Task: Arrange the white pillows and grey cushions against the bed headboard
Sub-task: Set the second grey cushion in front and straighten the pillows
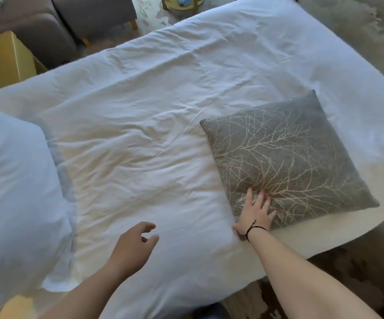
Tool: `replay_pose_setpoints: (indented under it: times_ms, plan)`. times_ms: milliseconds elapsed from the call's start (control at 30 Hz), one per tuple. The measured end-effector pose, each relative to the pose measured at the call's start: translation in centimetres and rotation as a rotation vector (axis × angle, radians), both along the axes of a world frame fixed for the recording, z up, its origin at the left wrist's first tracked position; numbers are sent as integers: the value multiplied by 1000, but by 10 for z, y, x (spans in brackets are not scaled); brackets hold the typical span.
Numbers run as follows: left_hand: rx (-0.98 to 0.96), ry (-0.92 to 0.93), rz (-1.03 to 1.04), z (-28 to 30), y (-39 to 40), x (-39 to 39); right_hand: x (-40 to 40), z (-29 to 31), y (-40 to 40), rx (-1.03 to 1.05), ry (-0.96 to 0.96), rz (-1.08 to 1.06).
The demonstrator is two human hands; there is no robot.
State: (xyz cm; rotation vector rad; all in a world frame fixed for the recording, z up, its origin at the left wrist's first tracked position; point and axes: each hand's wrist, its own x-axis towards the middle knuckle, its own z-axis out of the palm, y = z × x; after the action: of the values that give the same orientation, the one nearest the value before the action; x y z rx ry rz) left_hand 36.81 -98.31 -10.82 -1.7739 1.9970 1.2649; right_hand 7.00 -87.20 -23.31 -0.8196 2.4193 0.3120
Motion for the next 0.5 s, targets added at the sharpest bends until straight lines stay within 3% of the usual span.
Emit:
replay_pose_setpoints:
  times_ms: [267, 500]
  plan:
    - [27, 2, 141, 3, -9, 7, -24, 16, -14, -45, -4, 86]
    - [163, 180, 293, 25, -18, 4, -40, 74, -37, -301, -269, -152]
